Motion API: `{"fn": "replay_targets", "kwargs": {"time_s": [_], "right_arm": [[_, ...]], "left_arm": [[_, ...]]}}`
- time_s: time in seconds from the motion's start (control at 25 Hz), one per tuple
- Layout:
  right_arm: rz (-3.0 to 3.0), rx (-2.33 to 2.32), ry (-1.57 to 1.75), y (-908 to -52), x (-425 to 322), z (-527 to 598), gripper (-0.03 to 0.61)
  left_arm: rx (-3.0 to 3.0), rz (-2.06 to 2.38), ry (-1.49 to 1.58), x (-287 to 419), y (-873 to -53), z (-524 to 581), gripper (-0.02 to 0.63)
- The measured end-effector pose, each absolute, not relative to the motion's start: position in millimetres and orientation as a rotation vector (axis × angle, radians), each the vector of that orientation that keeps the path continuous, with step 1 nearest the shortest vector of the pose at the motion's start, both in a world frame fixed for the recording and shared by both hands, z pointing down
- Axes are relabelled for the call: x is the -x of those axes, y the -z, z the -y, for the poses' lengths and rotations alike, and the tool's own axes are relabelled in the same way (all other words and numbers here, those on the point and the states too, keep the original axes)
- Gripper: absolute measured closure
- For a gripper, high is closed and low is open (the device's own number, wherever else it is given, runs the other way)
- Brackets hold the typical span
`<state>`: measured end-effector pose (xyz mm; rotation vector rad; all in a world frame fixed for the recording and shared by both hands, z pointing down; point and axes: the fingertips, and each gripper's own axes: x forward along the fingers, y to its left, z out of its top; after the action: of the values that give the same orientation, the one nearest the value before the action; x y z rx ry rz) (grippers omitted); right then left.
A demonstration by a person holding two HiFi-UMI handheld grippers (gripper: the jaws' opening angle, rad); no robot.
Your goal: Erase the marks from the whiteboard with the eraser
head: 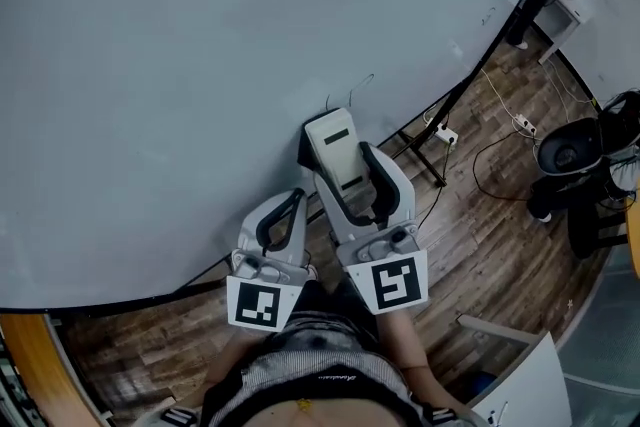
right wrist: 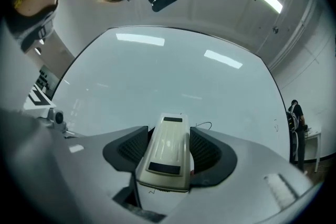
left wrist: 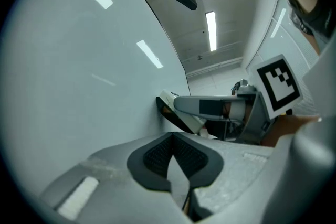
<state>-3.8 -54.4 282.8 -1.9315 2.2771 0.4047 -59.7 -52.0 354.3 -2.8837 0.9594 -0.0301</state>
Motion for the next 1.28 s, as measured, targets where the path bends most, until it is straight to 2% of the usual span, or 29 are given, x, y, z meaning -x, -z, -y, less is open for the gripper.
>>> {"fn": "replay_targets", "kwargs": {"time_s": [0.48, 1.28], "right_arm": [[-2.594, 1.71, -0.273, -310.5, -1.2, 97.1, 0.327], [-2.719, 1.677, -0.313, -312.9, -21.3, 110.1, 0.328]], "left_arm": [[2.805, -1.308, 0.07, 45.4, -359.2, 83.3, 0.611], [2.762, -1.461, 0.123, 10.9, -365.5, 99.6, 0.611]]}}
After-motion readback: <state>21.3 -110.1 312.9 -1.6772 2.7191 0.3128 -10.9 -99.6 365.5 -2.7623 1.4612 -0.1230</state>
